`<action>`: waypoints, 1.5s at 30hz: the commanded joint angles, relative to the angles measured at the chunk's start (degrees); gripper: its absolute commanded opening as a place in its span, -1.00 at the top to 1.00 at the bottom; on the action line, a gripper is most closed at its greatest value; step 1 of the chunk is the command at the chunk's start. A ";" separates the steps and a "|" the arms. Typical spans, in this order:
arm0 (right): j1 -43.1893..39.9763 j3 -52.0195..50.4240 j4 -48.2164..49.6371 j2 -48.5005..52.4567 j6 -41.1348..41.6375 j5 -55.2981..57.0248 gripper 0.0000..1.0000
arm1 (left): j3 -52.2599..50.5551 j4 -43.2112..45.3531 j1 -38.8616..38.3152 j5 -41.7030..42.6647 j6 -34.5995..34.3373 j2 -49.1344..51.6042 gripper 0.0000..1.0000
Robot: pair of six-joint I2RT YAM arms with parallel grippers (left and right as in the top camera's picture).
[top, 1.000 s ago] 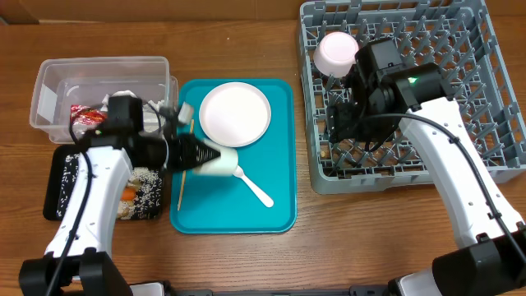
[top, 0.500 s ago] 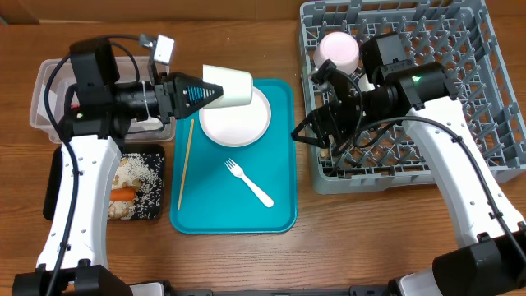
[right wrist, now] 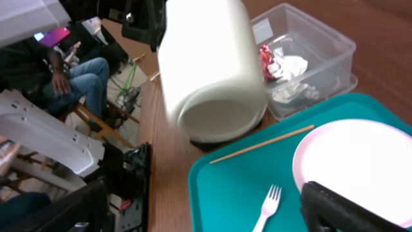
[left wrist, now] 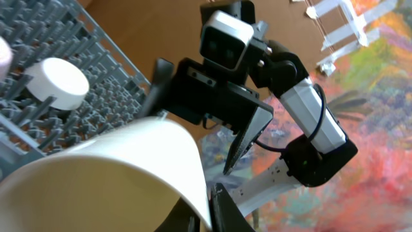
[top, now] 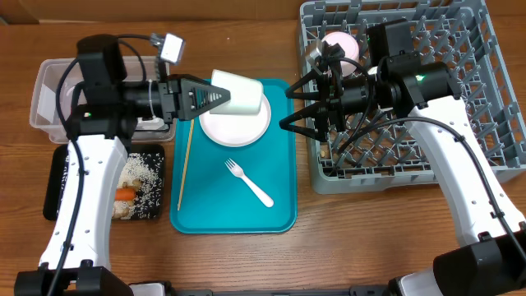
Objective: Sort waste into correct bins and load items into the dishwasher
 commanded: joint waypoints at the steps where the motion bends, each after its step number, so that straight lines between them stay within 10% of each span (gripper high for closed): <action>1: -0.15 0.74 0.68 0.44 -0.74 -0.31 -0.98 | 0.87 1.64 -1.33 1.55 -3.45 0.17 0.79; 18: 0.04 0.74 7.43 4.57 -1.51 -15.19 -1.00 | 0.87 7.48 -1.38 1.51 -9.49 0.17 0.83; 45: 8.98 0.74 17.09 4.94 -1.09 -7.54 -1.00 | 0.87 7.67 -1.38 1.51 -9.46 0.17 0.85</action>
